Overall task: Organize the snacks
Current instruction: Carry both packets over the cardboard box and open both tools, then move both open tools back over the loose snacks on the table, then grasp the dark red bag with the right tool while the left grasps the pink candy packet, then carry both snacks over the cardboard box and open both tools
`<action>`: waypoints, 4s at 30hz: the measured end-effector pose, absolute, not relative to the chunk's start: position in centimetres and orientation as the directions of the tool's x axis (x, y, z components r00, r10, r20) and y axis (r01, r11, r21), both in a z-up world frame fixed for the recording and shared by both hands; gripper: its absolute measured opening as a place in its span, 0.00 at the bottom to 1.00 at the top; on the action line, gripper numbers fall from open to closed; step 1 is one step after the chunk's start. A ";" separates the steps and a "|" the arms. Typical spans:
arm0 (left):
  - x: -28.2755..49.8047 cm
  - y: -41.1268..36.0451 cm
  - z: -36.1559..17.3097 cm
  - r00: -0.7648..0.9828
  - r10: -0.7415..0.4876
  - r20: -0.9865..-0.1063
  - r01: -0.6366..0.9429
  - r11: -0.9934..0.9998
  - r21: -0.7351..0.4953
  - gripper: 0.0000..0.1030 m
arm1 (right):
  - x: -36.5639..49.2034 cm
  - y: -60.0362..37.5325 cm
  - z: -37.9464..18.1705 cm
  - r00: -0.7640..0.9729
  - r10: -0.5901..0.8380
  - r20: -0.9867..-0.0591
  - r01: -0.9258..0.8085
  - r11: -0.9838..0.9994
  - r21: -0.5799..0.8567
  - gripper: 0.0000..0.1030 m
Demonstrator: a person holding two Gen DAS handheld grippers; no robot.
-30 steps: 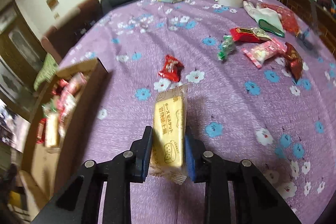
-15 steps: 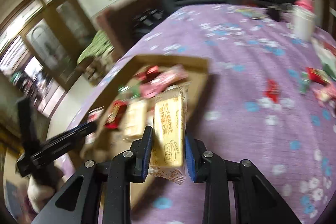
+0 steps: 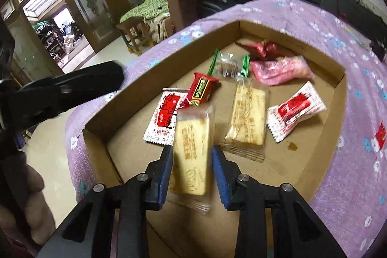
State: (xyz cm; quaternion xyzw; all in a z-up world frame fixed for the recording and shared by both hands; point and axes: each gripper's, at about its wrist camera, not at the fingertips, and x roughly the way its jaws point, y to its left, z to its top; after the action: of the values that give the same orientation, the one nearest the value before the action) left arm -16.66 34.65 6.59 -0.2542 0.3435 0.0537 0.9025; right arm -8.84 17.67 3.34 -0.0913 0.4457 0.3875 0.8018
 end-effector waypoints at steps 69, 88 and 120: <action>8.3 -12.6 2.2 0.450 -0.297 -0.842 0.540 0.841 -0.008 0.44 | 4.7 -31.9 2.2 0.670 0.319 -0.671 0.184 0.804 0.565 0.27; 7.4 -13.4 3.1 0.449 -0.341 -0.826 0.530 0.846 -0.061 0.22 | 4.8 -31.4 2.2 0.672 0.378 -0.637 0.137 0.782 0.609 0.27; -14.4 27.2 5.4 0.633 -0.008 -0.774 -0.201 0.964 -0.174 0.22 | -2.3 -10.2 7.0 0.560 0.528 -0.639 -0.284 0.847 0.450 0.28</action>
State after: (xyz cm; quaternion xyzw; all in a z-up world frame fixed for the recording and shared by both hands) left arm -14.43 27.20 5.37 -0.1229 0.4249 0.0538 0.8953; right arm -2.31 -10.21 6.95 0.1494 0.4069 0.2333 0.8705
